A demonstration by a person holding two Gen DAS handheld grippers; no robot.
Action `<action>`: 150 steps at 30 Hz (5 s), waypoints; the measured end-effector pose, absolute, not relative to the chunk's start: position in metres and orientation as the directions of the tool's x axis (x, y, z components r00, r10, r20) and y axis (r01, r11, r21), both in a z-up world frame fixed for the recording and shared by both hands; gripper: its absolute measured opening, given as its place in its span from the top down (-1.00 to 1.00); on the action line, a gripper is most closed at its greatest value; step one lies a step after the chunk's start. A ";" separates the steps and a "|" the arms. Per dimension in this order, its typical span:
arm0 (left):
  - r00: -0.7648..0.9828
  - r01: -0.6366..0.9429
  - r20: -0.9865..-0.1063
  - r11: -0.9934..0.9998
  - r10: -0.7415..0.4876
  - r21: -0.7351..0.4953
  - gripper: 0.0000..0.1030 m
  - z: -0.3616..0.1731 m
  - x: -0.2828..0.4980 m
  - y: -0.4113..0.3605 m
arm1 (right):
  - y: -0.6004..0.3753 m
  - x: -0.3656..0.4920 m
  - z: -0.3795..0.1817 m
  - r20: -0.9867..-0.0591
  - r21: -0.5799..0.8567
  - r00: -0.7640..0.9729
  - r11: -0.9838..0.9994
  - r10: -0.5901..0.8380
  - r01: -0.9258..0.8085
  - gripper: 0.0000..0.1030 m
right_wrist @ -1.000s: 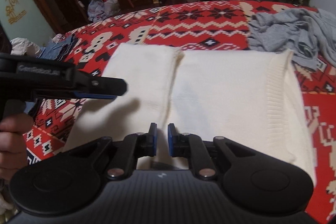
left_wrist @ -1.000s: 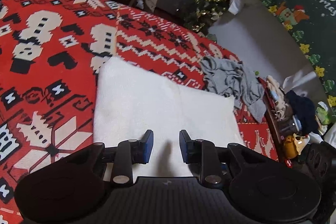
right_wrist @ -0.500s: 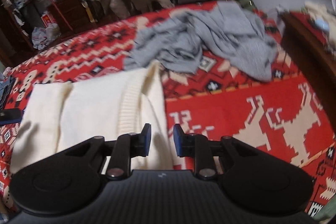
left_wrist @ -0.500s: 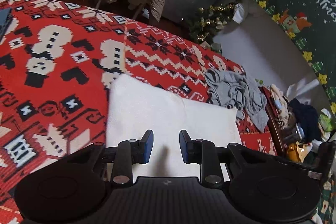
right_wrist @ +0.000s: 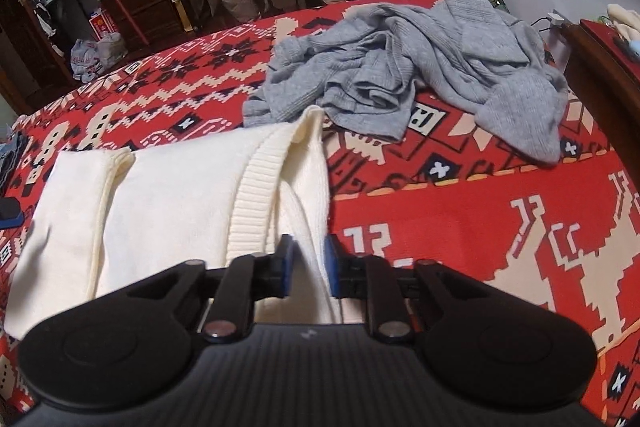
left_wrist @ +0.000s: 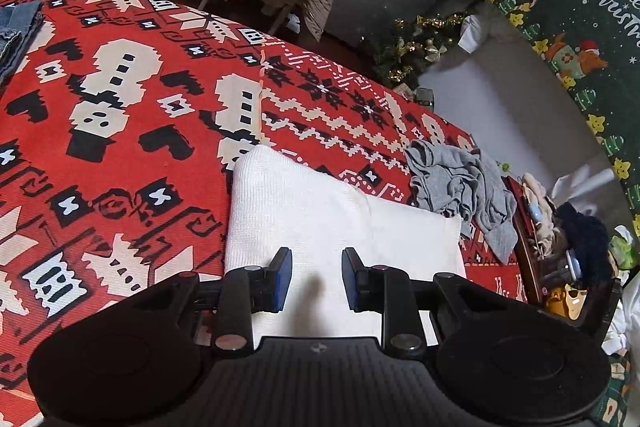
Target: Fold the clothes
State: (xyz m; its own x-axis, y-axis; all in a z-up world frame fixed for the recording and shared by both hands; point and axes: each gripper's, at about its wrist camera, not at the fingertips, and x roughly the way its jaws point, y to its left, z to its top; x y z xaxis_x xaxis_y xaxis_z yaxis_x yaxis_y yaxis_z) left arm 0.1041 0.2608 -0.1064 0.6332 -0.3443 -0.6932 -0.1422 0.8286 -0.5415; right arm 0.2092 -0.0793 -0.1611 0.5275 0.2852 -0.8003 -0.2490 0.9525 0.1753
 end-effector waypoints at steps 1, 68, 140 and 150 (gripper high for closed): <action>0.633 -0.144 -0.694 0.830 -0.342 -0.540 0.51 -0.106 0.104 0.261 | -0.077 0.209 -0.159 -0.799 0.168 0.533 0.955 0.277 -0.244 0.87; 0.643 -0.351 -0.742 0.787 -0.193 -0.508 0.96 -0.112 0.075 0.281 | 0.017 0.163 -0.132 -0.766 0.361 0.447 0.884 0.462 -0.295 0.59; 0.646 -0.255 -0.737 0.854 -0.199 -0.454 1.00 -0.103 0.057 0.253 | 0.018 0.172 -0.145 -0.782 0.376 0.410 0.880 0.470 -0.292 0.43; 0.606 -0.256 -0.762 0.851 -0.228 -0.459 0.44 -0.112 0.061 0.250 | 0.019 0.171 -0.144 -0.782 0.370 0.413 0.881 0.467 -0.296 0.43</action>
State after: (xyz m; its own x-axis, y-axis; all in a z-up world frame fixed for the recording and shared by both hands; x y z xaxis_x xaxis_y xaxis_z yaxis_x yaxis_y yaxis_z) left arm 0.0606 0.2498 -0.1117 0.6064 -0.2282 -0.7617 -0.2559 0.8509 -0.4587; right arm 0.1710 0.0188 -0.1440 0.4126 0.4673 -0.7819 -0.2960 0.8806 0.3701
